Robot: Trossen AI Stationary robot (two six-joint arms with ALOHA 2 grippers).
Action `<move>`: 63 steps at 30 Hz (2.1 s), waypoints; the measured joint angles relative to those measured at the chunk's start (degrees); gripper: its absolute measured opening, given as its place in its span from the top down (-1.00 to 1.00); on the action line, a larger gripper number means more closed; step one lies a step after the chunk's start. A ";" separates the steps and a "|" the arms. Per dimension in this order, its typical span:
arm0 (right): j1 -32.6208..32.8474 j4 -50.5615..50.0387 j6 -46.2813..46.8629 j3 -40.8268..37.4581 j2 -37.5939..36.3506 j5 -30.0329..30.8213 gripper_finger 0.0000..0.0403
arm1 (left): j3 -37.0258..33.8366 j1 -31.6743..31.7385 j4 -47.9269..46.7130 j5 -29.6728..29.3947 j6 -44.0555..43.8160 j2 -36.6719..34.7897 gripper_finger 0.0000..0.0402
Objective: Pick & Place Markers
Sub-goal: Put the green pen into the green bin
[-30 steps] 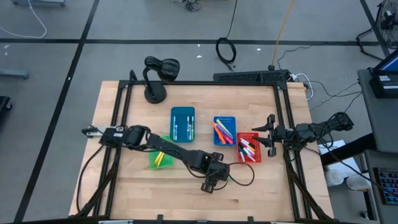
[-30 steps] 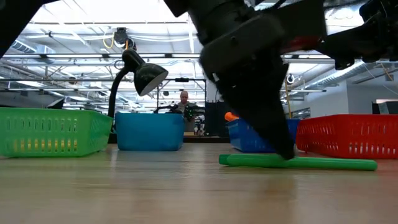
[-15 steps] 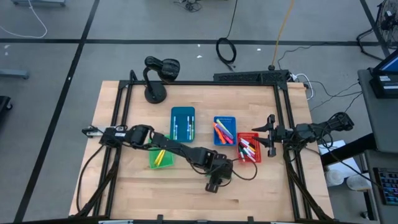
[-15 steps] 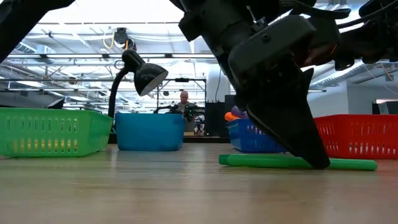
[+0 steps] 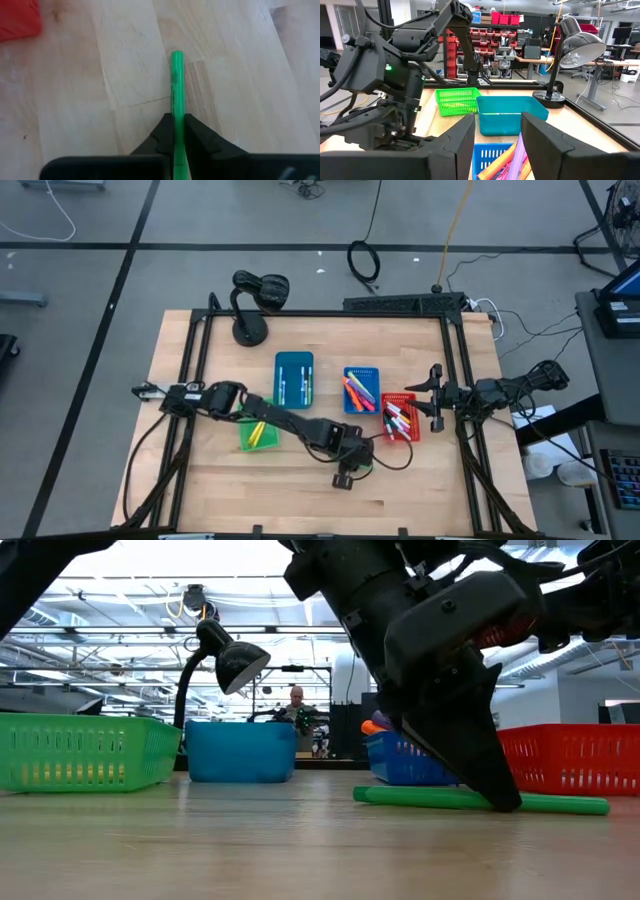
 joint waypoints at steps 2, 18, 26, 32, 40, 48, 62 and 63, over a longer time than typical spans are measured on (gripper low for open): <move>0.00 -0.02 0.02 0.00 0.00 0.00 0.28 | -0.09 -0.20 0.10 -1.37 0.54 -0.39 0.90; 0.02 0.15 0.02 0.00 0.00 0.02 0.28 | -0.42 -2.73 -17.32 -14.36 -3.31 -12.57 0.90; 0.02 -0.04 0.01 0.00 0.00 0.01 0.28 | -0.28 -6.66 -41.37 -28.06 -20.02 -19.30 0.90; 0.00 -0.06 0.00 0.00 0.00 0.02 0.28 | -0.31 -9.97 -53.86 -34.97 -38.79 -22.42 0.91; 0.00 0.17 0.00 0.00 0.00 0.02 0.28 | -7.46 -12.69 -55.42 -37.04 -51.65 -28.33 0.91; 0.01 0.35 0.01 0.00 0.00 0.02 0.28 | -28.53 -13.46 -48.35 -32.92 -66.29 -40.95 0.91; 0.02 0.35 0.00 0.00 0.00 0.02 0.28 | -59.37 -8.29 -16.21 -31.91 -79.34 -51.80 0.91; 0.02 0.35 0.00 0.00 0.00 0.01 0.28 | -60.19 -8.04 -14.94 -31.86 -79.54 -51.80 0.91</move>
